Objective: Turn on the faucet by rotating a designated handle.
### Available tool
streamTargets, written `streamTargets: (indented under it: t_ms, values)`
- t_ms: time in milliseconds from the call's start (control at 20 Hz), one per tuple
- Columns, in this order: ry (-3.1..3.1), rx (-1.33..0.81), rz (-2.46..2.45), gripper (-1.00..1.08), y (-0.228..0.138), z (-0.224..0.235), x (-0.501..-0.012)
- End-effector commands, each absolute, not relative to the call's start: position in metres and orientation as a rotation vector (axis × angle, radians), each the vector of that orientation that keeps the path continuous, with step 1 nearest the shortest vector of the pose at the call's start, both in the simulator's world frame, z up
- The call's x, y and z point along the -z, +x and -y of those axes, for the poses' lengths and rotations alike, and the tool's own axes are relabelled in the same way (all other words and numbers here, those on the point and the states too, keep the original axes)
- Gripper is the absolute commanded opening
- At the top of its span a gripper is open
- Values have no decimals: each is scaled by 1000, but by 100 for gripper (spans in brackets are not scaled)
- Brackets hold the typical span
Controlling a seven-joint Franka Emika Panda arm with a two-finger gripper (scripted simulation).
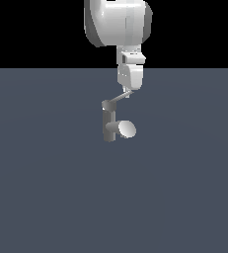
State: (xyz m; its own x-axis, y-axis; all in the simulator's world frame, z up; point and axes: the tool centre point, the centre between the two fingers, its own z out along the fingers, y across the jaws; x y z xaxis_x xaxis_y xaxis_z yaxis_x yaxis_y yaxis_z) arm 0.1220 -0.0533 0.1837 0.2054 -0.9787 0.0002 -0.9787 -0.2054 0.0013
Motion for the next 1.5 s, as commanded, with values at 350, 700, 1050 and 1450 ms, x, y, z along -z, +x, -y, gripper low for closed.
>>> streamTargets:
  t_ms: [350, 700, 1050, 1450]
  values:
    - [2432, 1, 1987, -100, 116, 56, -182]
    - [2432, 1, 1988, -100, 98, 61, -182]
    - [2432, 1, 1988, -100, 79, 67, -182]
    - [2432, 0, 1989, -100, 59, 73, -182]
